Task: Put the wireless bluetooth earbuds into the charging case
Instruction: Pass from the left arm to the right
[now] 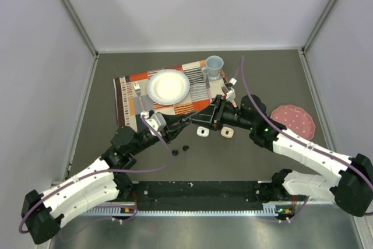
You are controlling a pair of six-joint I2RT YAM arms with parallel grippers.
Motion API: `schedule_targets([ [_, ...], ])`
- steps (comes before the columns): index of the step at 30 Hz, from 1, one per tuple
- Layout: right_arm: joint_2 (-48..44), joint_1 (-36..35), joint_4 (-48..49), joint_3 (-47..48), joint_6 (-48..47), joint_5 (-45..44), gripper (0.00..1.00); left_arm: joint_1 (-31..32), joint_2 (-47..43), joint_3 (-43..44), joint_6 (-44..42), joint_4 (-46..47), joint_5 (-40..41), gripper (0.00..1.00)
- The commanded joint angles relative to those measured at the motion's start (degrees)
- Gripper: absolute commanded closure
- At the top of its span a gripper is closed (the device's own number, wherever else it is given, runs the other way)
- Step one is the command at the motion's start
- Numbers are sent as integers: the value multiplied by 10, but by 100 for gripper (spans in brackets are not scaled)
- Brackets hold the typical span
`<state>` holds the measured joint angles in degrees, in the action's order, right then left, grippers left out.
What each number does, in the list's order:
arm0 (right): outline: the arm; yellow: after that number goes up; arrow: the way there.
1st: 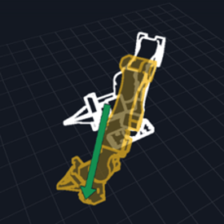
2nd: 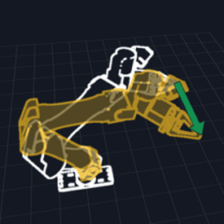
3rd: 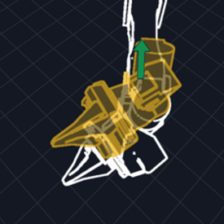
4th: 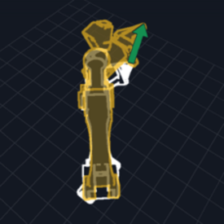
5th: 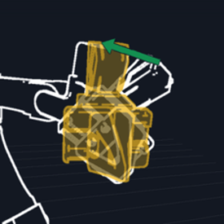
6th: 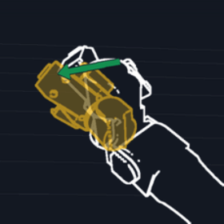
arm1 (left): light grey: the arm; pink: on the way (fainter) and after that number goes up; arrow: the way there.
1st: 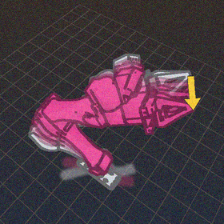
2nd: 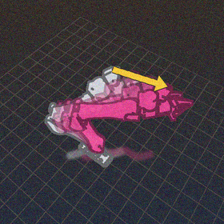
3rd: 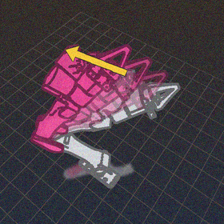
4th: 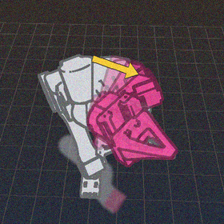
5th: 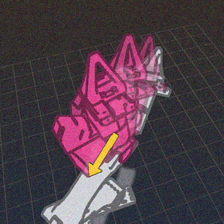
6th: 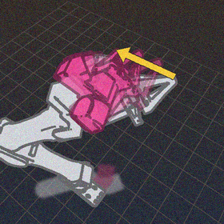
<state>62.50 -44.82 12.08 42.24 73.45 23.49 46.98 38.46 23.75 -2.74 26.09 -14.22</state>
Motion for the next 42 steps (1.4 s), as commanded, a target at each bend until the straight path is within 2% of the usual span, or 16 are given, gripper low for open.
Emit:
schedule_targets([
  [1,-15,1,48,-10,3,-19,54,2,-6,-3,5,21,-18,100],
  [7,-11,1,57,-8,4,-27,40,2,-3,-2,7,20,-23,100],
  [11,-5,1,63,-7,7,-31,40,2,-2,2,7,20,-25,100],
  [18,9,1,66,-2,15,-22,55,2,-2,2,6,20,-27,100],
  [23,10,1,68,-1,16,-19,61,2,-2,2,7,20,-27,100],
  [26,11,1,75,-3,17,-17,71,2,0,2,9,20,-29,100],
  [28,12,1,86,-6,20,-14,82,1,0,2,11,20,-28,100],
  [30,12,1,101,-11,27,-14,93,2,-3,1,19,20,-21,92],
  [31,10,0,107,-12,30,-14,95,2,-4,0,21,23,-18,88],
  [33,9,1,116,-15,38,-15,96,2,-9,-10,27,34,-6,81],
  [34,8,1,127,-17,42,-16,96,2,-11,-13,27,50,0,72],
  [37,3,-1,178,-36,74,-23,97,2,-20,-39,55,98,16,60],
  [42,-5,-1,207,-57,106,-39,97,2,-34,-84,72,171,41,51],
])
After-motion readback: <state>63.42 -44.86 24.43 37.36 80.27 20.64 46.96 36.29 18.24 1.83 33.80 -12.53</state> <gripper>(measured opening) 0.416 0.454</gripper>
